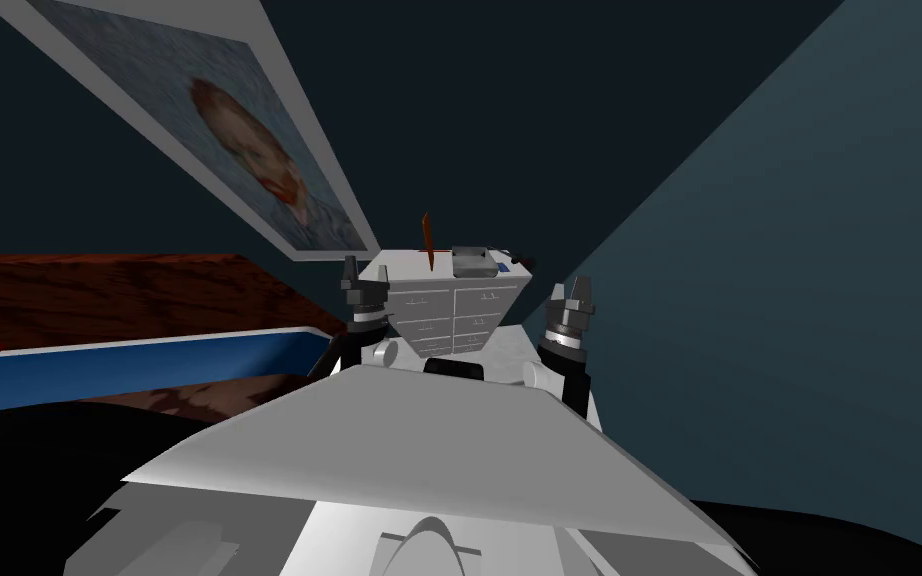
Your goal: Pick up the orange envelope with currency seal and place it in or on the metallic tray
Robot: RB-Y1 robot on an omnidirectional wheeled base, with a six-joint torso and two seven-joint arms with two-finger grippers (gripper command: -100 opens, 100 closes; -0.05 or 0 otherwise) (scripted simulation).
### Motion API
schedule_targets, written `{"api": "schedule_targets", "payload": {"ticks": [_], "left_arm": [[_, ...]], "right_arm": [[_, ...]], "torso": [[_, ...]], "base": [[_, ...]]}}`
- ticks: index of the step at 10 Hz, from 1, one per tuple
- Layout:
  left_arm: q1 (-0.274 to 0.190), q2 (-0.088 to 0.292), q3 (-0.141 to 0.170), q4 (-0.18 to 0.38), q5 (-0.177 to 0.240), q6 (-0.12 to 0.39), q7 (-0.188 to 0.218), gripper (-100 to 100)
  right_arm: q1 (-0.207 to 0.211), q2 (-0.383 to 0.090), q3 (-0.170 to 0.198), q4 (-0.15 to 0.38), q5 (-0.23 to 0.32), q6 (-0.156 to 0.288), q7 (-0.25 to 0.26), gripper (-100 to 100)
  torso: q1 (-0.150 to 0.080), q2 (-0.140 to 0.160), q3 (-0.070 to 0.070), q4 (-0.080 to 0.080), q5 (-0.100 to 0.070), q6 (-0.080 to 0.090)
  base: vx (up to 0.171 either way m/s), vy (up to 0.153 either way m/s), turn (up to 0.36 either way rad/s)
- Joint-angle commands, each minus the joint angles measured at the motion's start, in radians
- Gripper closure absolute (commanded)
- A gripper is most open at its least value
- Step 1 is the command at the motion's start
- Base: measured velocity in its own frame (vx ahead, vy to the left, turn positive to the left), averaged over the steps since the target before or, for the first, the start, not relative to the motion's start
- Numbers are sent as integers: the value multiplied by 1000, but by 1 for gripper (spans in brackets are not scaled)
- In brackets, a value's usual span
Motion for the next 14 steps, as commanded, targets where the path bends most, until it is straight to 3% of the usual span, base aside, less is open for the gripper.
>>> {"api": "schedule_targets", "payload": {"ticks": [1, 4, 7, 10, 11, 12, 13, 14], "left_arm": [[-12, 38, 11, 9, 8, 3, -4, -100], [-59, 111, 56, 43, 41, 16, -19, -100], [-138, 162, 129, 98, 95, 35, -44, -100], [-232, 190, 219, 169, 167, 58, -77, -100], [-244, 190, 226, 169, 167, 58, -77, -100], [-282, 196, 262, 196, 195, 65, -89, -100], [-284, 196, 262, 196, 195, 65, -89, -100], [-321, 200, 300, 224, 224, 73, -102, -100]], "right_arm": [[0, 0, 0, 0, 0, 0, 0, 0], [0, 0, 0, 0, 0, 0, 0, 0], [0, 0, 0, 0, 0, 0, 0, 0], [-1, 0, 0, 0, 0, 0, 0, 0], [-1, 0, 0, 0, 0, 0, 0, 0], [0, 0, 0, 0, 0, 0, 0, 0], [0, 0, 0, 0, 0, 0, 0, 0], [0, 0, 0, 0, 0, 0, 0, 0]], "torso": [[0, 0, 0, 0, 0, 0], [-3, 7, 4, 1, -1, 0], [-6, 13, 7, 3, -1, 0], [-7, 17, 10, 4, -2, 1], [-8, 16, 10, 4, -2, 0], [-4, 13, 8, 3, -1, 0], [-3, 13, 7, 3, -1, 0], [-2, 10, 6, 3, -1, 0]], "base": [[-41, -10, -42], [-115, -48, -95], [-201, -91, -142], [-251, -117, -222], [-161, -79, -61], [-172, -69, -149], [-134, -51, -78], [-160, -60, -178]]}}
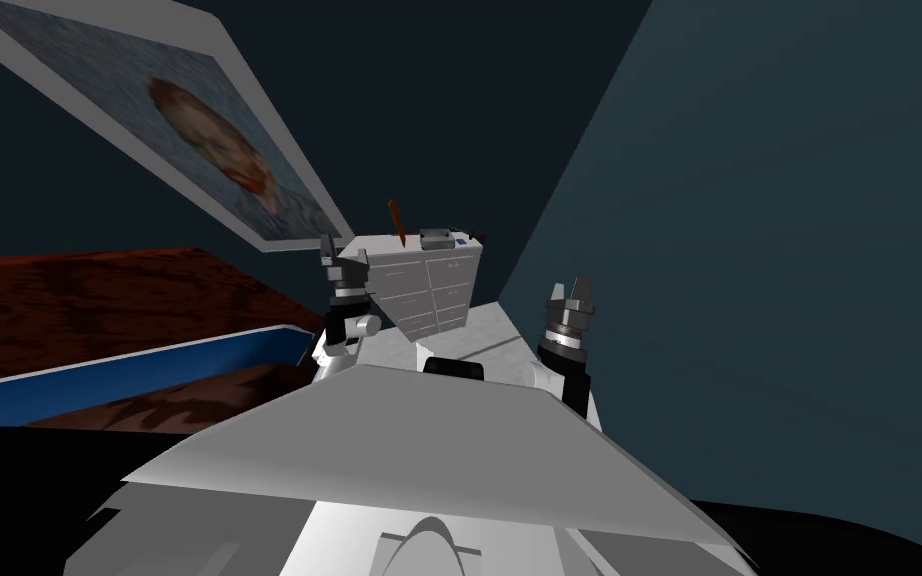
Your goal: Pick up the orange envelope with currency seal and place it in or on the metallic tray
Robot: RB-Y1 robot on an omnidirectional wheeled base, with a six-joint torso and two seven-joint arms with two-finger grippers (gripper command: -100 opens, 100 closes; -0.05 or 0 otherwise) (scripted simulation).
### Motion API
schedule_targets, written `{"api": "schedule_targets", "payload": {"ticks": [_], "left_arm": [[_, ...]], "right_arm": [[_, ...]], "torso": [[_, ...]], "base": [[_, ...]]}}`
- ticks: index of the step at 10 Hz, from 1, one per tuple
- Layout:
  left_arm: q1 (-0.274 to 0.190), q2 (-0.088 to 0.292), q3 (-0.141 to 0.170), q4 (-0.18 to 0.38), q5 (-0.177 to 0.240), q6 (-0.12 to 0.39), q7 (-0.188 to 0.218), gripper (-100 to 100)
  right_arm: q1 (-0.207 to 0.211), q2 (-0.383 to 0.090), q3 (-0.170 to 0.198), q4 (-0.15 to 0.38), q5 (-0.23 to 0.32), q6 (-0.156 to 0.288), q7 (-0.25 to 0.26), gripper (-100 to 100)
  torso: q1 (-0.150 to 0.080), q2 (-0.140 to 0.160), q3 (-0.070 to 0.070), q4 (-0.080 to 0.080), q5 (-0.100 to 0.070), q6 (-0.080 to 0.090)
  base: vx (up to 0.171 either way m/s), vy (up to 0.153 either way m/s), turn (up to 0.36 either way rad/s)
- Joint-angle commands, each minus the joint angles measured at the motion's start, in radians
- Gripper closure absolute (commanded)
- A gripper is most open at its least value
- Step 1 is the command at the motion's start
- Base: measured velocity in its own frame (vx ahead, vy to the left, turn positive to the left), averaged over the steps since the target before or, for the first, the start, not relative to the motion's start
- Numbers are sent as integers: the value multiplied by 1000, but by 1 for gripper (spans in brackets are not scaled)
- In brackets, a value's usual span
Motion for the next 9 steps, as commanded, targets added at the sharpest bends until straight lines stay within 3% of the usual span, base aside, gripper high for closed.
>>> {"api": "schedule_targets", "payload": {"ticks": [1, 3, 4, 5, 6, 7, 8, 9], "left_arm": [[-29, 6, 24, 16, 17, 9, -5, -100], [-98, 11, 91, 77, 80, 22, -33, -100], [-120, 11, 103, 77, 80, 22, -33, -100], [-151, 12, 140, 109, 113, 28, -47, -100], [-168, 12, 143, 109, 113, 28, -47, -100], [-207, 12, 184, 143, 147, 33, -62, -100], [-217, 12, 184, 143, 147, 33, -62, -100], [-259, 11, 225, 178, 183, 37, -77, -100]], "right_arm": [[0, 0, 0, 0, 0, 0, 0, 0], [0, 0, 0, 0, 0, 0, 0, 0], [0, 0, 0, 0, 0, 0, 0, 0], [0, 0, 0, 0, 0, 0, 0, 0], [0, 0, 0, 0, 0, 0, 0, 0], [0, 0, 0, 0, 0, 0, 0, 0], [0, 0, 0, 0, 0, 0, 0, 0], [0, 0, 0, 0, 0, 0, 0, 0]], "torso": [[0, 0, 0, 0, 0, 0], [0, -1, 0, 0, 0, 0], [-2, 3, 2, 1, 0, 0], [-2, 1, 1, 1, -1, -1], [-2, 0, 0, 0, 0, 0], [1, -2, -1, 0, 0, -1], [1, -2, -1, 0, 0, 0], [2, -3, -1, 0, 0, -1]], "base": [[-127, -48, -83], [-185, -84, -227], [-169, -102, -86], [-148, -95, -194], [-114, -61, -91], [-124, -59, -188], [-110, -46, -103], [-131, -56, -231]]}}
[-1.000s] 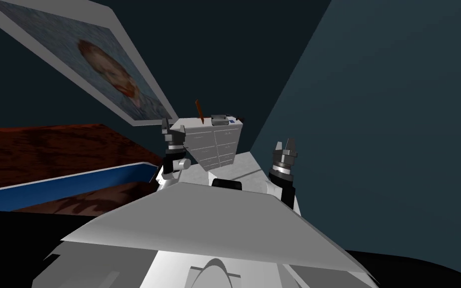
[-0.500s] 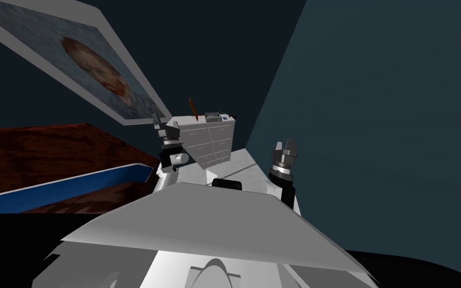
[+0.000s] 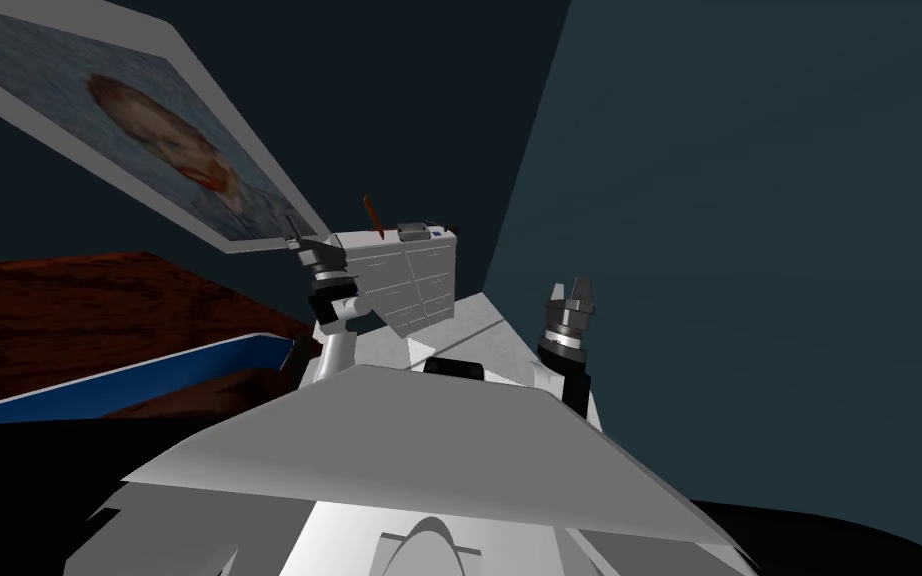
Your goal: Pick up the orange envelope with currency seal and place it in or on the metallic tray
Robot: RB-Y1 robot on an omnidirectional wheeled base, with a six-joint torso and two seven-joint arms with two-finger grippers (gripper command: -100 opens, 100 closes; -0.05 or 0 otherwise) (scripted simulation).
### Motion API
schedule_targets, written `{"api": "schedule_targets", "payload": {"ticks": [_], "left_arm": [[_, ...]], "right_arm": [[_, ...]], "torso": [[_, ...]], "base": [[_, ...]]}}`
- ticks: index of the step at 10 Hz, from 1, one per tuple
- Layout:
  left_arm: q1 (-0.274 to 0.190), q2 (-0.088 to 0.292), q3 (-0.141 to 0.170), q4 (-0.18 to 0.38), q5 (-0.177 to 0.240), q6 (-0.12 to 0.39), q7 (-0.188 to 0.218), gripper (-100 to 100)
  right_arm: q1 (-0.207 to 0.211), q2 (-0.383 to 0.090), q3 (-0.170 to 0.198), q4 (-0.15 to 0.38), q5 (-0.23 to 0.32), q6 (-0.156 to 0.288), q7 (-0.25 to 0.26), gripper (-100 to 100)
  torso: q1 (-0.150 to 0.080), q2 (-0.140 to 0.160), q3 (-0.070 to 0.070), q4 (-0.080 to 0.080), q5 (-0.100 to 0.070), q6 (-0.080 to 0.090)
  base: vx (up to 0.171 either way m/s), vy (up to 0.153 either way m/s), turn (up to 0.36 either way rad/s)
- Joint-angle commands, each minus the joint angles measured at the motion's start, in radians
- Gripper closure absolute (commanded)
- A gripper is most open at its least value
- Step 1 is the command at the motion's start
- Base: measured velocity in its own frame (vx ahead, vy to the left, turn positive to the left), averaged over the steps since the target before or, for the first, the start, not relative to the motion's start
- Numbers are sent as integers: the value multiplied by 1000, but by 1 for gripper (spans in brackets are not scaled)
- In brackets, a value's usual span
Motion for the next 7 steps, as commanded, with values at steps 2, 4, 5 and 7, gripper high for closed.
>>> {"api": "schedule_targets", "payload": {"ticks": [2, 4, 5, 7], "left_arm": [[-75, 0, 59, 67, 52, 1, -25, -100], [-133, -2, 99, 105, 89, 2, -41, -100], [-146, -2, 99, 105, 89, 2, -41, -100], [-200, -4, 138, 145, 127, 2, -57, -100]], "right_arm": [[0, 0, 0, 0, 0, 0, 0, 0], [0, 0, 0, 0, 0, 0, 0, 0], [0, 0, 0, 0, 0, 0, 0, 0], [0, 0, 0, 0, 0, 0, 0, 0]], "torso": [[0, -1, 0, 0, 0, -1], [2, -1, -1, 0, 0, -1], [2, -2, -1, 0, 0, 0], [3, -3, -1, -1, 1, 0]], "base": [[-119, -60, -152], [-98, -35, -135], [-69, -23, -131], [-85, -11, -171]]}}
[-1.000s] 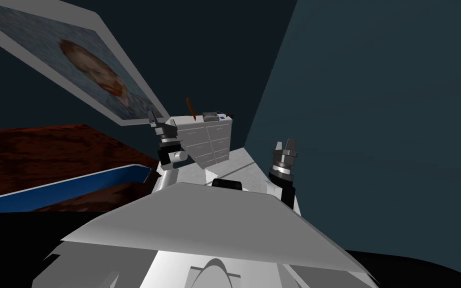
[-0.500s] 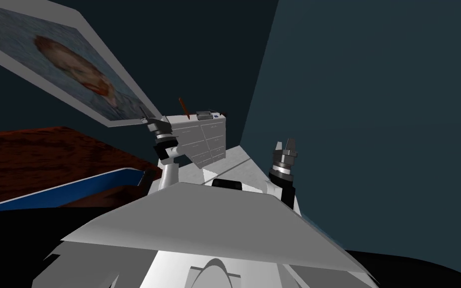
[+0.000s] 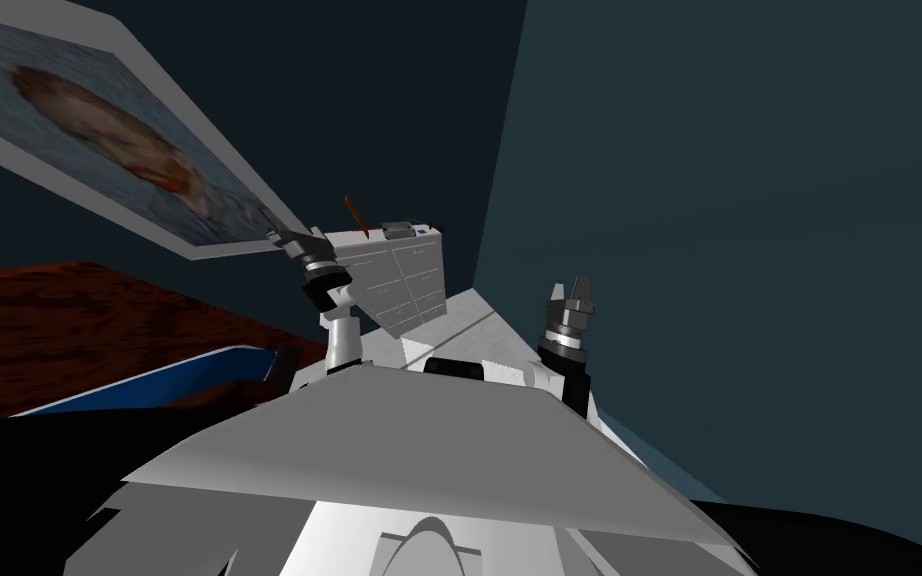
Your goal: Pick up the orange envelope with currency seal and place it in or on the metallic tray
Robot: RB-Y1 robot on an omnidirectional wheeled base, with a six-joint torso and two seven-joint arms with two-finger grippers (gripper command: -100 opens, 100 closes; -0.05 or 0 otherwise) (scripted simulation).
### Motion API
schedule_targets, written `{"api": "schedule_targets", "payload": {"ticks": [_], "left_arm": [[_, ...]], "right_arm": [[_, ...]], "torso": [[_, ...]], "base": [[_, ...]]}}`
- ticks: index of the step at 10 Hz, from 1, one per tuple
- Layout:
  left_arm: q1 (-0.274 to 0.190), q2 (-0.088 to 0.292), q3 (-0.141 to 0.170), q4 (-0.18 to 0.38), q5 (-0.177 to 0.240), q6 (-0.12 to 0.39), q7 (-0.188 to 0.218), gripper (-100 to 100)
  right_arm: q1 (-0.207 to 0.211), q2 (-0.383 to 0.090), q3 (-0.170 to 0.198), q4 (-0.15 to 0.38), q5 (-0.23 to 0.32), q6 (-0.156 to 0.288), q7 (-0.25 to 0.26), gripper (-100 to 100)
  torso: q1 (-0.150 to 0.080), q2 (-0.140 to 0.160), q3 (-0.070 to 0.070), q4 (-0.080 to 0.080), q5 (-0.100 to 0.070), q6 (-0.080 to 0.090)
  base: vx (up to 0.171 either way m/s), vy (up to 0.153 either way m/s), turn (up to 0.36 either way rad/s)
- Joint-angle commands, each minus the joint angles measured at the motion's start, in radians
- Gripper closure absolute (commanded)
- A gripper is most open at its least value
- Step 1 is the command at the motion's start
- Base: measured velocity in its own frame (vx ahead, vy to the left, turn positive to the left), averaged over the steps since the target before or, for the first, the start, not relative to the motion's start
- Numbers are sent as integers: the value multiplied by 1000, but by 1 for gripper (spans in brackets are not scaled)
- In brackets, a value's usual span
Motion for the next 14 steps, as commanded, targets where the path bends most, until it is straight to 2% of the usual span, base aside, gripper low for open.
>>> {"api": "schedule_targets", "payload": {"ticks": [1, 2, 3, 4, 5, 6, 7, 8, 9, 10, 11, 12, 13, 14], "left_arm": [[-50, 0, 45, 50, 44, -1, -19, -100], [-72, 0, 45, 50, 44, -1, -19, -100], [-104, -2, 81, 88, 82, -3, -35, -100], [-128, -2, 81, 92, 82, -3, -35, -100], [-159, -4, 117, 129, 121, -7, -51, -100], [-184, -4, 117, 135, 121, -7, -51, -100], [-213, -6, 150, 171, 160, -13, -67, -100], [-240, -6, 150, 179, 160, -13, -67, -100], [-273, -8, 183, 223, 198, -20, -82, -100], [-295, -8, 183, 223, 198, -20, -82, -100], [-326, -10, 213, 253, 236, -27, -97, -100], [-350, -10, 213, 267, 236, -27, -97, -100], [-383, -13, 243, 301, 273, -36, -113, -100], [-404, -13, 243, 312, 273, -36, -113, -100]], "right_arm": [[0, 0, 0, 0, 0, 0, 0, 0], [0, 0, 0, 0, 0, 0, 0, 0], [0, 0, 0, 0, 0, 0, 0, 0], [0, 0, 0, 0, 0, 0, 0, 0], [0, 0, 0, 0, 0, 0, 0, 0], [0, 0, 0, 0, 0, 0, 0, 0], [0, 0, 0, 0, 0, 0, 0, 0], [0, 0, 0, 0, 0, 0, 0, 0], [0, 0, 0, 0, 0, 0, 0, 0], [0, 0, 0, 0, 0, 0, 0, 0], [0, 0, 0, 0, 0, 0, 0, 0], [0, 0, 0, 0, 0, 0, 0, 0], [0, 0, 0, 0, 0, 0, 0, 0], [0, 0, 0, 0, 0, 0, 0, 0]], "torso": [[0, 0, 0, 0, 0, 0], [0, 0, 0, 0, 0, 1], [0, 0, 0, 0, 0, 0], [1, 0, 0, 0, 0, 1], [1, -1, -1, 0, 0, 0], [3, -1, -1, 0, 1, 0], [3, -2, -1, 0, 1, 0], [4, -2, -1, -1, 1, 0], [4, -3, -2, -1, 1, 0], [5, -2, -1, -1, 1, 0], [5, -2, -1, -1, 1, 0], [6, -3, -2, -1, 1, 0], [6, -3, -2, -1, 2, -1], [6, -3, -2, -1, 2, 0]], "base": [[-80, -4, -182], [-73, -3, -117], [-78, 1, -213], [-58, 12, -105], [-60, 30, -181], [-59, 34, -135], [-50, 51, -206], [-42, 49, -124], [-53, 59, -235], [-52, 58, -105], [-43, 84, -199], [-36, 77, -103], [-45, 68, -180], [-44, 74, -111]]}}
